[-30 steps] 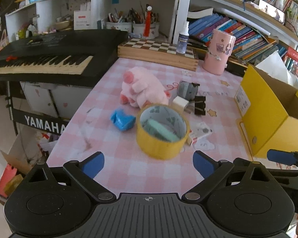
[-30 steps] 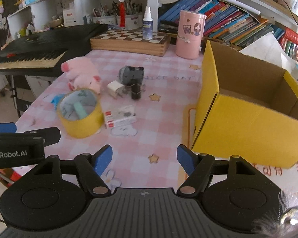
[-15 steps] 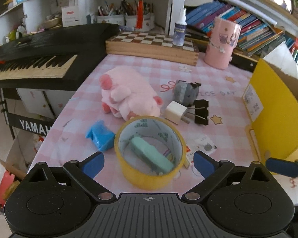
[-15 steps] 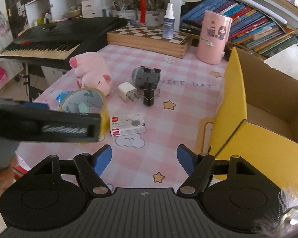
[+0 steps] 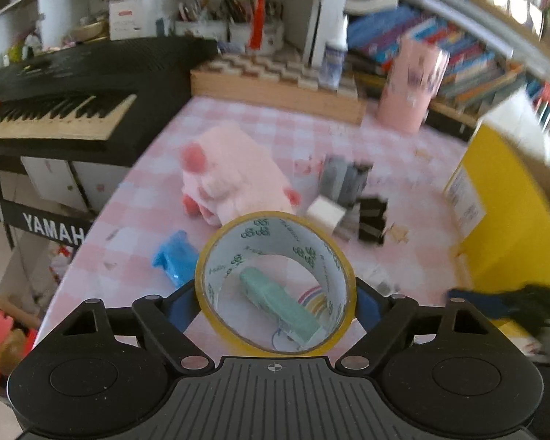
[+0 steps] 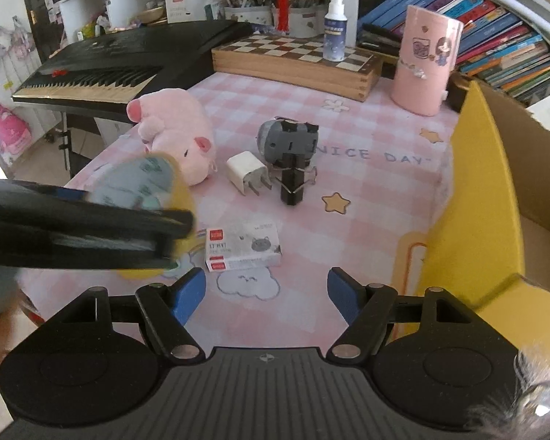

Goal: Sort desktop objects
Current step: 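Grasp the yellow tape roll with the left tool while the right tool approaches the staple box, then grasp the white staple box with the right tool while the left tool lifts the tape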

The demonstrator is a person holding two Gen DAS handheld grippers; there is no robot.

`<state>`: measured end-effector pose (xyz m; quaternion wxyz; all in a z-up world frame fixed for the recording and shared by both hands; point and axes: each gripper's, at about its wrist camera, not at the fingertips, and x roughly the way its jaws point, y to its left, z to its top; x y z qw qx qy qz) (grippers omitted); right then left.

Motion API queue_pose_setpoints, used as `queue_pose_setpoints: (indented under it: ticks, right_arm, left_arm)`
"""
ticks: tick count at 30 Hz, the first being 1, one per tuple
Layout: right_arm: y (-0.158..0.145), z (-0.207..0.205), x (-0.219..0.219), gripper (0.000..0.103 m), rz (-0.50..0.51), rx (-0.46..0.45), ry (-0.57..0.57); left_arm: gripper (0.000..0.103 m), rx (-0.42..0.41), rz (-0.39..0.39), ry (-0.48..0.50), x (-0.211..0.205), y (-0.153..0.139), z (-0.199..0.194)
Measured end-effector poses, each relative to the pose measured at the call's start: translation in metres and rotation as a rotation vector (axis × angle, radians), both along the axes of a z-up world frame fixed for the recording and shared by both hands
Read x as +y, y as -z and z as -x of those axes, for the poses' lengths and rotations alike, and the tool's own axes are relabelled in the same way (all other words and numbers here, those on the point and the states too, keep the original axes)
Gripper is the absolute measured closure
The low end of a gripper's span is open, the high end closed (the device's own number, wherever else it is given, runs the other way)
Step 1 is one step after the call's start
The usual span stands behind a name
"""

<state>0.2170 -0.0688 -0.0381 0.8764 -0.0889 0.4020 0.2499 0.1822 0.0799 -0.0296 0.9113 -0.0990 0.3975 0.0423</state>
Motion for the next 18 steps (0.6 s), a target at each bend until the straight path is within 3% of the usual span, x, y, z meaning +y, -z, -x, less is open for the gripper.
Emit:
queue_pose_setpoints:
  ticks: [3, 9, 11, 12, 18]
  right_arm:
    - [0.007, -0.008, 0.01, 0.03, 0.009, -0.001, -0.021]
    - [0.022, -0.017, 0.028, 0.033, 0.046, -0.015, -0.061]
    - [0.023, -0.018, 0.028, 0.038, 0.029, -0.023, -0.067]
    - [0.022, -0.018, 0.028, 0.052, 0.025, -0.034, -0.072]
    - [0.004, -0.015, 0.016, 0.052, -0.003, -0.03, -0.048]
  left_arm:
    - [0.017, -0.048, 0.062, -0.041, 0.014, -0.016, 0.016]
    - [0.017, -0.072, 0.06, -0.11, 0.028, -0.028, 0.033]
    - [0.017, -0.059, 0.062, -0.129, 0.031, -0.028, 0.035]
    - [0.017, -0.055, 0.062, -0.137, 0.032, -0.027, 0.036]
    - [0.017, -0.062, 0.08, -0.141, 0.034, -0.033, 0.043]
